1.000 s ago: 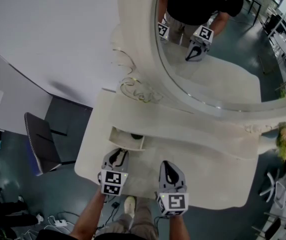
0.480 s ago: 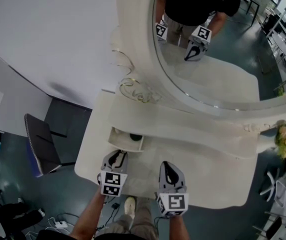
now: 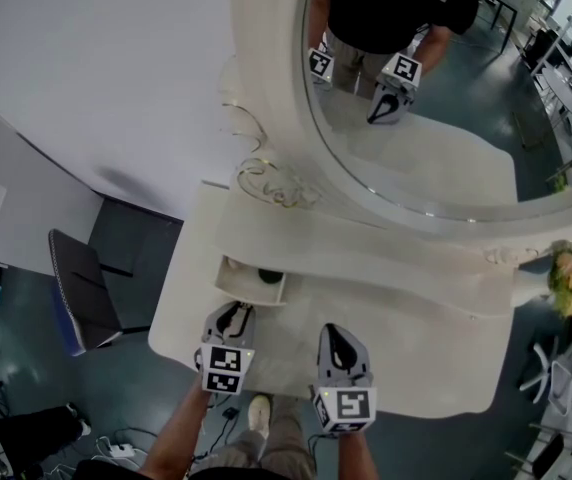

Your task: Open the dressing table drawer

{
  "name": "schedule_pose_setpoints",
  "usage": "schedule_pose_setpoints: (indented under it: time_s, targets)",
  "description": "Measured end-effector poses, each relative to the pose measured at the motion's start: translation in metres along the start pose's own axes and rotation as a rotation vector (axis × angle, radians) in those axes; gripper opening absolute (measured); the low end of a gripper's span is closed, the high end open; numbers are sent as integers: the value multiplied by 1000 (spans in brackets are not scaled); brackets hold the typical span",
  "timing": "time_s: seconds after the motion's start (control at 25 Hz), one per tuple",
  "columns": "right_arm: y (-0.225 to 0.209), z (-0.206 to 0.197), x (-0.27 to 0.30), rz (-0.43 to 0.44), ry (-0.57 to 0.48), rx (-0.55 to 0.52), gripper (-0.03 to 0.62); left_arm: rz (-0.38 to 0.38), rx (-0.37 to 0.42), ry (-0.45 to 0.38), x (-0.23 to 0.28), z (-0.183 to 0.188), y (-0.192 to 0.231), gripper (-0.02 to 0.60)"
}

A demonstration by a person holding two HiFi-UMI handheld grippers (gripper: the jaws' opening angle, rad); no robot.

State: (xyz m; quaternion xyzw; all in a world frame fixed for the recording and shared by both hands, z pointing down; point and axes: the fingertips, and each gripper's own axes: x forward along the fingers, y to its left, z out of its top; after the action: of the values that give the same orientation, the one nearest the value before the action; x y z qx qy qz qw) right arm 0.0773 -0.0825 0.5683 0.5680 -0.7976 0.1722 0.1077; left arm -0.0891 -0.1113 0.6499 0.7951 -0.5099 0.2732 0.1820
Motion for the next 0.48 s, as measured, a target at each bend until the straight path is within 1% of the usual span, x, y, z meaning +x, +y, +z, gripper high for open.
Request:
schedule_pose_setpoints:
  time_s: [0.32,0.48]
  targets:
    - [-2,-2,-2,1,-3,-11,-2,4,10,-4,0,2,0,94]
    - [-2,6,-4,-2,-16,-16,-2,10,10,-13,-5,7,-1,94]
